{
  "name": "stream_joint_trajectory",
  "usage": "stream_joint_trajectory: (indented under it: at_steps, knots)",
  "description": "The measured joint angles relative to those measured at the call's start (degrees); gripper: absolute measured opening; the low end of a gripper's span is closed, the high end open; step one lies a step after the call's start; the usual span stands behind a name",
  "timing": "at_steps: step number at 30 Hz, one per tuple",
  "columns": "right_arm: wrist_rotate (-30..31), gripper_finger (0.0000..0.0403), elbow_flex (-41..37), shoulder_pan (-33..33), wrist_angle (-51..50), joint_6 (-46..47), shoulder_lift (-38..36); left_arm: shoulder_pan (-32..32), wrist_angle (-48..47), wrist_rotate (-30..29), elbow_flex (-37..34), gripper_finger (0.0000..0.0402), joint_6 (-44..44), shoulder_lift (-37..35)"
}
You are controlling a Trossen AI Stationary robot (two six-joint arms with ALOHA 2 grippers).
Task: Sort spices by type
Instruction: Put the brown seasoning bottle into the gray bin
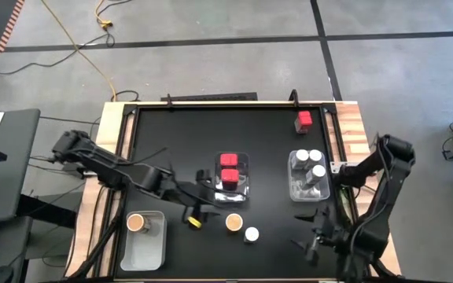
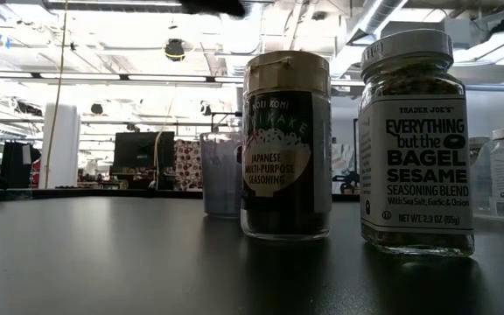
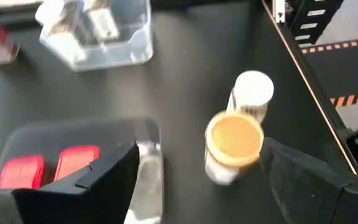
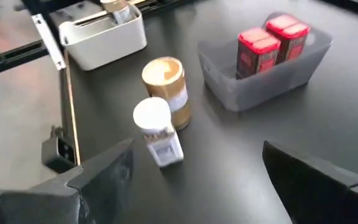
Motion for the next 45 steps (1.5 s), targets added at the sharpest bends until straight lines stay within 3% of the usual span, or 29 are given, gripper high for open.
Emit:
stream_joint_trajectory:
  at_steps: [4,9,16,27,45]
  knots:
    - [2.31,0.0377,-8.71,3.38,5.95,0.24,-5.00,0.26,-1.10,1.29,8.16,0.0320,5.06,6.74]
    - [3.53,0.0377,-13.85,5.48,7.39,-0.03,-8.74,1.06,-5.53,4.16,16.71,0.0320,12.41,13.54]
    - [3.57,0.0377,-15.59,7.40,6.03,-0.22,-10.41,2.79,-10.47,12.56,25.42,0.0320,11.24,21.21]
    - [3.44,0.0377,-15.59,10.55,5.43,-0.18,-10.45,2.01,-25.83,14.40,39.56,0.0320,11.53,32.99]
    - [3.37,0.0377,-15.59,11.01,5.17,-0.18,-10.38,2.03,-33.80,13.73,39.34,0.0320,11.42,35.20]
